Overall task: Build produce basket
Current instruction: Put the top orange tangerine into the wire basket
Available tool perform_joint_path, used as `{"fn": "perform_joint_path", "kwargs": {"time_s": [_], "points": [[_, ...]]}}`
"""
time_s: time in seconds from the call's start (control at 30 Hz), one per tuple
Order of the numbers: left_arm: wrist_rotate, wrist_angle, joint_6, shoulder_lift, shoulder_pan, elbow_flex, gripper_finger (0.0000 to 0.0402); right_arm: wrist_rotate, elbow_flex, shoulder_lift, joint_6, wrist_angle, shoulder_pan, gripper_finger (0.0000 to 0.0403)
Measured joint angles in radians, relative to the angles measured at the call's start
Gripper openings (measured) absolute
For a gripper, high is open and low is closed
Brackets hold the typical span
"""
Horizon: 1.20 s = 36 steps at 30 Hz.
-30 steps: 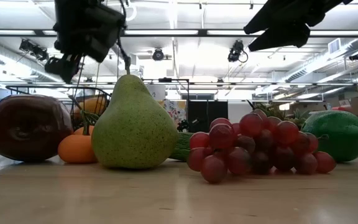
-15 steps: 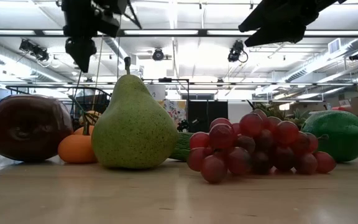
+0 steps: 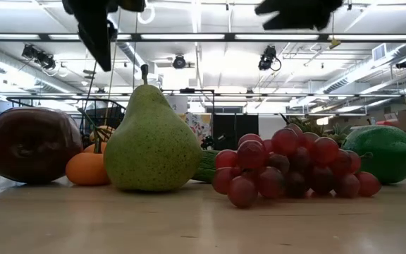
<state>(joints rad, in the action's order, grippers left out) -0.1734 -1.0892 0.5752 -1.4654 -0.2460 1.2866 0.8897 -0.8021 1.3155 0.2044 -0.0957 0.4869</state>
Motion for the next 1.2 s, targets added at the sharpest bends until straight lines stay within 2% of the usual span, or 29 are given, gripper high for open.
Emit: {"fn": "perform_joint_path", "kwargs": {"time_s": [0.17,0.37,0.57,0.73,0.93,1.13,1.2], "points": [[0.003,0.03,0.141,0.0,-0.079,0.0,0.0314,-0.068,0.0,0.0,-0.123,-0.112,-0.058,0.0288],[0.002,0.066,0.339,-0.002,-0.196,0.0,0.0314,-0.106,0.0,0.0,-0.053,-0.013,-0.079,0.0288],[-0.016,0.23,0.344,-0.005,-0.306,-0.002,0.0314,-0.107,0.0,0.0,0.021,0.076,-0.071,0.0288],[-0.022,0.424,0.281,-0.005,-0.358,-0.002,0.0314,-0.107,0.0,0.0,0.029,0.082,-0.058,0.0288],[-0.021,0.639,0.277,-0.005,-0.398,-0.002,0.0314,-0.107,0.0,0.0,0.02,0.081,-0.057,0.0288],[-0.025,0.678,0.274,-0.005,-0.428,-0.002,0.0314,-0.107,0.0,0.0,-0.022,0.047,-0.057,0.0288],[-0.073,0.646,0.277,-0.005,-0.434,-0.002,0.0314,-0.107,0.0,0.0,-0.024,0.044,-0.057,0.0288]]}}
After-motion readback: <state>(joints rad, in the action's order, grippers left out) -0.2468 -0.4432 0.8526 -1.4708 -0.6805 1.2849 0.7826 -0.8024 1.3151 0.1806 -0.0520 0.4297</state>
